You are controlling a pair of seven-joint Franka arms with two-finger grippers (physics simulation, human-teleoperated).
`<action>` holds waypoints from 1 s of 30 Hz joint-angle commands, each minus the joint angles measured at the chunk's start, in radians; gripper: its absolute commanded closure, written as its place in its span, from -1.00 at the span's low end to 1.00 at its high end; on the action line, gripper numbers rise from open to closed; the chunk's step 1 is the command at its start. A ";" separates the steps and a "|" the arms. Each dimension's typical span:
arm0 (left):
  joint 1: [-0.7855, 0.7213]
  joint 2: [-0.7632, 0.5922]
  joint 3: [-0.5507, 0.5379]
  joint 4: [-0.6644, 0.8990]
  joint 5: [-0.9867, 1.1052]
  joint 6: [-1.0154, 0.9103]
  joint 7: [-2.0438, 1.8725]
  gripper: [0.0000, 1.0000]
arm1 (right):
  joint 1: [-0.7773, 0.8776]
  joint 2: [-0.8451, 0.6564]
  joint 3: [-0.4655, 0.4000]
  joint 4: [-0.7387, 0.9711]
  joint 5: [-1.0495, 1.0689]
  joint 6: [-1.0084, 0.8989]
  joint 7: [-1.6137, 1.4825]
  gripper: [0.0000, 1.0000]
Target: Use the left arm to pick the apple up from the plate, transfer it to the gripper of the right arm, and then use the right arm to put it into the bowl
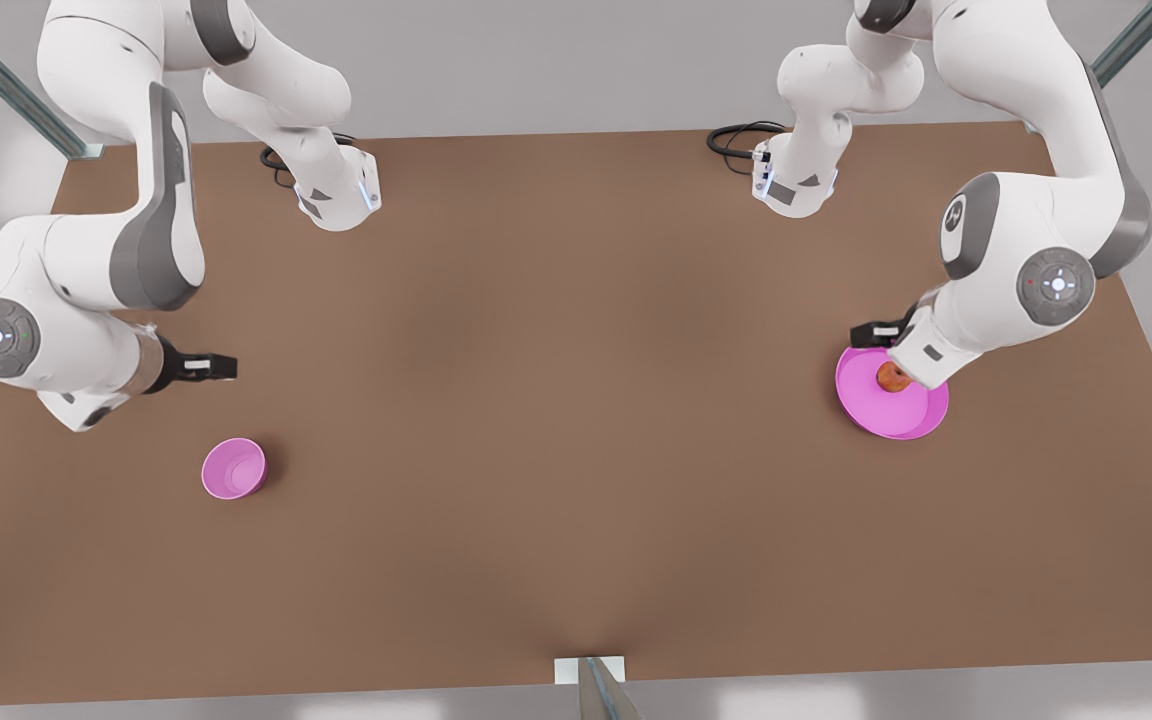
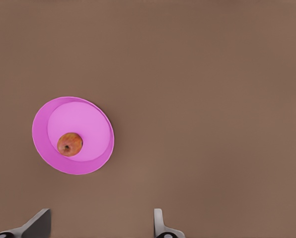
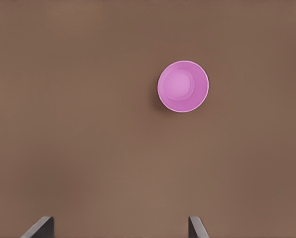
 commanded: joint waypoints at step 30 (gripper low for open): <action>0.120 0.145 0.245 -0.824 -0.126 1.067 0.468 -1.00 | -0.019 -0.057 -0.007 -0.046 0.046 0.093 0.016 -1.00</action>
